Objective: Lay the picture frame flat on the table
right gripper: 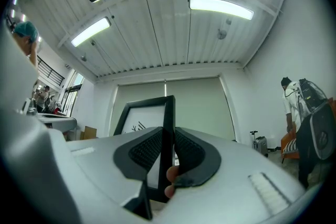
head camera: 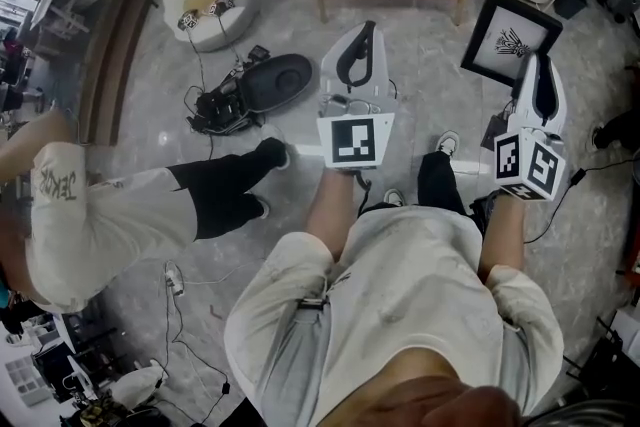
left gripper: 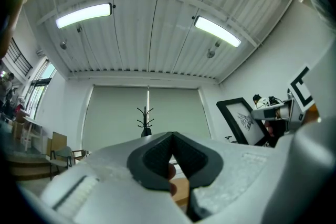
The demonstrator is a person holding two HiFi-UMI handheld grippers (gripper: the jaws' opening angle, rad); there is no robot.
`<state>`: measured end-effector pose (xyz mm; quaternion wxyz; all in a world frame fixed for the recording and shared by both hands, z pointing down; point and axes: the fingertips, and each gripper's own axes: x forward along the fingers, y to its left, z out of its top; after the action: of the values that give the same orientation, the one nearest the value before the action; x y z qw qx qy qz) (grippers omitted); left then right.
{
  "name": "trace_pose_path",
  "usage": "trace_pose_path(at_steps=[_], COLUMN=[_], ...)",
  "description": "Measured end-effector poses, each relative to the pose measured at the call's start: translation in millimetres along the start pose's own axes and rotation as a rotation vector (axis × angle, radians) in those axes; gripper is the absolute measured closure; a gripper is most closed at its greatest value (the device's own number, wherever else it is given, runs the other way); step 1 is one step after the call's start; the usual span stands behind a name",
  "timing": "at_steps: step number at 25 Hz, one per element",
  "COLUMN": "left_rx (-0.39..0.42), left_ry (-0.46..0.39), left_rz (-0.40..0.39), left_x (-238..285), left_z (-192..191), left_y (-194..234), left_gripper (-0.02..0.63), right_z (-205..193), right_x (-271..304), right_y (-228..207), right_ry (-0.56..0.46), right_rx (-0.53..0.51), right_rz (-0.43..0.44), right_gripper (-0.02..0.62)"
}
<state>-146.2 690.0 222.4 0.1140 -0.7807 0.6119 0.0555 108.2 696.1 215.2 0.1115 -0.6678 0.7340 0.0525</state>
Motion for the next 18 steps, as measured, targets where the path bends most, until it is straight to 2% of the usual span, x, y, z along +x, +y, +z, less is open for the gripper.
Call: trace_pose_path(at_steps=[8, 18], left_rx=[0.003, 0.017], left_ry=[-0.002, 0.014], left_rz=[0.014, 0.004], left_x=[17, 78], left_z=[-6, -28], left_y=[2, -4], left_gripper=[0.601, 0.601], right_z=[-10, -37], right_x=[22, 80], right_y=[-7, -30], right_ry=[-0.003, 0.018], right_rx=[0.012, 0.039], right_rz=[0.006, 0.009], right_gripper=[0.52, 0.52])
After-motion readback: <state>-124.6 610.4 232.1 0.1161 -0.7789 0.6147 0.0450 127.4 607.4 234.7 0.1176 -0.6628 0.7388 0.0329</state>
